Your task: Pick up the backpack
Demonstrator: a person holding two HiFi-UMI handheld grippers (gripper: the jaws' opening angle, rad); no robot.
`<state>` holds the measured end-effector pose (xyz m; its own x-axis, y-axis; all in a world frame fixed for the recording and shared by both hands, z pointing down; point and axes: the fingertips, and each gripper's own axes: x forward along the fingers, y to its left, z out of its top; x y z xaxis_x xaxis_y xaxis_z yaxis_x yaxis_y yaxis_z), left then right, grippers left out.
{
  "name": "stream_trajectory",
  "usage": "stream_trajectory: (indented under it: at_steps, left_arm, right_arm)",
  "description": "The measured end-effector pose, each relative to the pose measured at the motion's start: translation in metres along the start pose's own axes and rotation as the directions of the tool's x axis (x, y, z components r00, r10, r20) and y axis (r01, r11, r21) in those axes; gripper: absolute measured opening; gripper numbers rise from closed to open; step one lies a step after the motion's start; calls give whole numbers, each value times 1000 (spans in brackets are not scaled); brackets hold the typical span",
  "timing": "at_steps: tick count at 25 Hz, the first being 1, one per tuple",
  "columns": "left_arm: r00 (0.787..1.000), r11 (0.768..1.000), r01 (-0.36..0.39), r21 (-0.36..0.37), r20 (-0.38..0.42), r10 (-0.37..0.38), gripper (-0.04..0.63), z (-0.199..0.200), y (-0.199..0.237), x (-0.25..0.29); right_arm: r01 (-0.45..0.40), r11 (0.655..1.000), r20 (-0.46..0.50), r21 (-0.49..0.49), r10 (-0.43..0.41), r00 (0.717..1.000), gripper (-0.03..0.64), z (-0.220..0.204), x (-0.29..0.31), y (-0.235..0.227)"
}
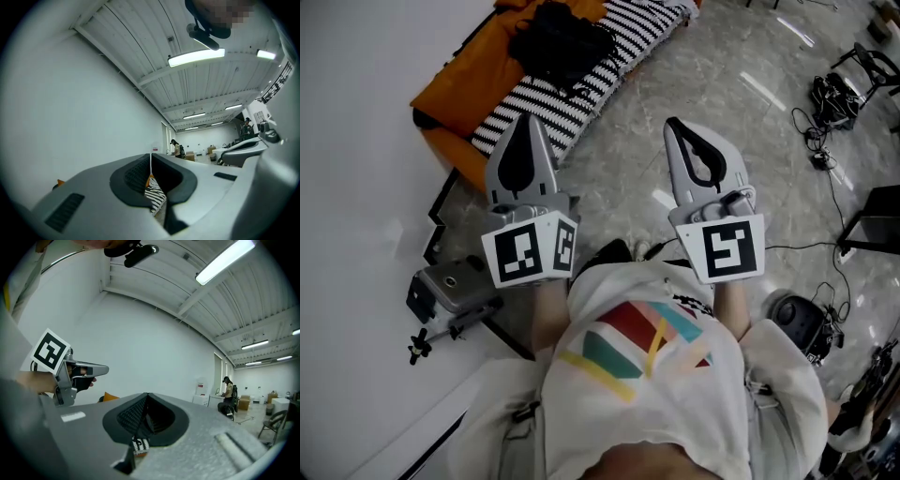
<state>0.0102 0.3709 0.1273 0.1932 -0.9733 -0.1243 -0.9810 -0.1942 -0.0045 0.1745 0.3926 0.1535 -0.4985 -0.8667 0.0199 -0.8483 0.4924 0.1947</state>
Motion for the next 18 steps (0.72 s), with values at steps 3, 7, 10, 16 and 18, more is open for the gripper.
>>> stream_trajectory:
  at_steps: [3,7,10,16,18]
  left_arm:
    - [1000,1000,-24,1,0,24,20,-2,-2,-4]
    - [1000,1000,-26,-11,-4,26,20,-7,-4,1]
    - [1000,1000,-15,-13,2,15,20,-7,-4,11]
    - [999,993,-46,111,30,43,20,-30,20,60]
    - [998,989,-51,136,42,46,20,-41,31,87]
  right_arm:
    - [-12,1000,-9,26,12,1000,2,-9,-6,-3]
    - [-62,998,-5,10,62,998,2,-14,0,-2]
    - [-91,996,-11,16,91,996,2,-17,12,-2]
    - [-64,995,56,75,60,997,2,-21,62,-23]
    - [-39,994,72,103,32,997,2,-29,89,-39]
